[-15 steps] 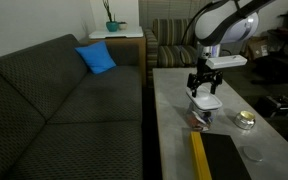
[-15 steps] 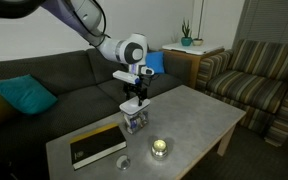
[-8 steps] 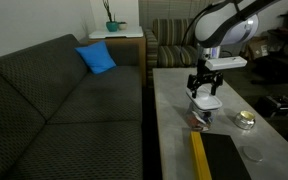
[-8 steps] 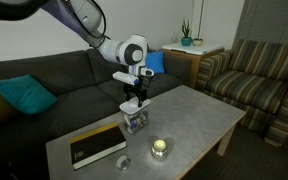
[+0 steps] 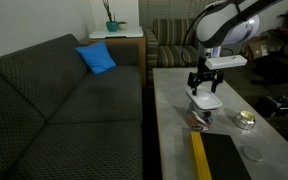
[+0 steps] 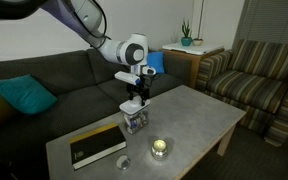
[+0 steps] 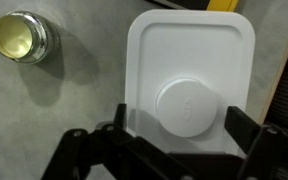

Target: Remove the lid from the glass object and put it on the table

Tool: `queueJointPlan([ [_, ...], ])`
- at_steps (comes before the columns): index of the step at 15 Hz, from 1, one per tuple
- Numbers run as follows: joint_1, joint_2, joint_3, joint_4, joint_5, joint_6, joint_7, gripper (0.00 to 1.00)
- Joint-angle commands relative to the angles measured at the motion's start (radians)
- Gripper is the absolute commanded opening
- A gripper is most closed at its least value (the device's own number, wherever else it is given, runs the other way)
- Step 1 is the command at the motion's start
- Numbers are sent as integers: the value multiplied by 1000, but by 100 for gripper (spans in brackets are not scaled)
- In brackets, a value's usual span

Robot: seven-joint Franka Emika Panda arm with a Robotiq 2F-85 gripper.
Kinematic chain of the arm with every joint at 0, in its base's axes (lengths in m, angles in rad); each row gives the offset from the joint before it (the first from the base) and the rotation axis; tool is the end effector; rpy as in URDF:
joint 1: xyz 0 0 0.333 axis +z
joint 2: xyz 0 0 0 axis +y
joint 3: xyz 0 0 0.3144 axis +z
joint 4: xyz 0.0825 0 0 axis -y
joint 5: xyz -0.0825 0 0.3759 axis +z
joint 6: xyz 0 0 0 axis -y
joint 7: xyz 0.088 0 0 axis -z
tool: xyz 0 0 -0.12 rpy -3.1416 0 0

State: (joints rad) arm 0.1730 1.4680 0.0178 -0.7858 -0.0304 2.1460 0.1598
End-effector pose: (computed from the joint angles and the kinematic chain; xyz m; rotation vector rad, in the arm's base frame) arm 0.7274 0.1332 -0.0188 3.1121 0.0527 -0.1635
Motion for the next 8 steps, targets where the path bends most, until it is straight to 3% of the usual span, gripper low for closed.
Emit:
queueJointPlan([
  [1, 0, 1, 7, -9, 16, 40, -4, 100],
  [3, 2, 2, 12, -4, 21, 43, -4, 100],
  [8, 1, -19, 31, -30, 19, 47, -3, 84],
])
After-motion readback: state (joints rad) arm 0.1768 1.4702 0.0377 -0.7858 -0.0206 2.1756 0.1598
